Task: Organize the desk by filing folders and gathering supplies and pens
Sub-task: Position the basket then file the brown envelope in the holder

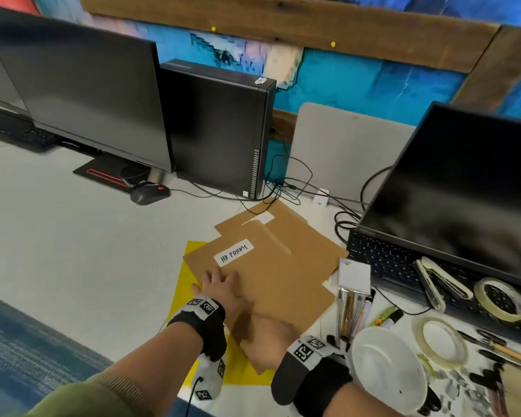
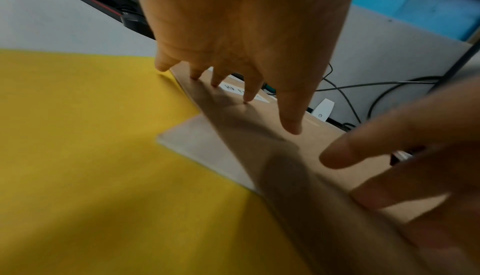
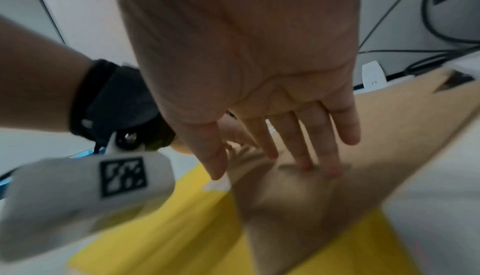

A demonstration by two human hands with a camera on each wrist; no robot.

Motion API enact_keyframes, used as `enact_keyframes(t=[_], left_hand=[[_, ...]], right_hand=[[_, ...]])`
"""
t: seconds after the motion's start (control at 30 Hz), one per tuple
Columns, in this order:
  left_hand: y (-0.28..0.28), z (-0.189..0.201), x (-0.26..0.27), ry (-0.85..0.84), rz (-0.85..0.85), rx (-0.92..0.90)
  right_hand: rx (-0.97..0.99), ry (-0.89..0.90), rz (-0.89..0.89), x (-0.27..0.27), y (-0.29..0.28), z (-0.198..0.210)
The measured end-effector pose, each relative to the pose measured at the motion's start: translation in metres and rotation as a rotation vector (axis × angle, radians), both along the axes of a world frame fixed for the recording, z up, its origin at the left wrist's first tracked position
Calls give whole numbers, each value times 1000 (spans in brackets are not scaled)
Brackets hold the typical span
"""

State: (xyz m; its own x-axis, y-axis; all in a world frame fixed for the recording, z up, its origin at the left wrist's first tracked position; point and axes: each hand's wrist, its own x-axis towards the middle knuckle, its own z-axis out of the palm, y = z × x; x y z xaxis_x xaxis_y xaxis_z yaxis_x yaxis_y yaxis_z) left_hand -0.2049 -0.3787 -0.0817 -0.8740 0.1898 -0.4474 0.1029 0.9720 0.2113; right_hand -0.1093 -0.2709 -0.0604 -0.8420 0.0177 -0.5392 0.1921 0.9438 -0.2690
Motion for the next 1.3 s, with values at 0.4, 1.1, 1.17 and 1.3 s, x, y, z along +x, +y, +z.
enact_keyframes(t=[0.4,1.1,1.17,1.3], left_hand=[[-19,-9,-11,1,25,35],[-27,-15,-9,10,118,91],[-26,-15,-9,12,122,99],[-25,-16,-12,-5,110,112]], right_hand=[[110,38,-486,-68,75,2],[-665,126,-1057,-83,122,18],[-709,102,-1040,-77,122,23],[-743,5,-994,-71,119,28]])
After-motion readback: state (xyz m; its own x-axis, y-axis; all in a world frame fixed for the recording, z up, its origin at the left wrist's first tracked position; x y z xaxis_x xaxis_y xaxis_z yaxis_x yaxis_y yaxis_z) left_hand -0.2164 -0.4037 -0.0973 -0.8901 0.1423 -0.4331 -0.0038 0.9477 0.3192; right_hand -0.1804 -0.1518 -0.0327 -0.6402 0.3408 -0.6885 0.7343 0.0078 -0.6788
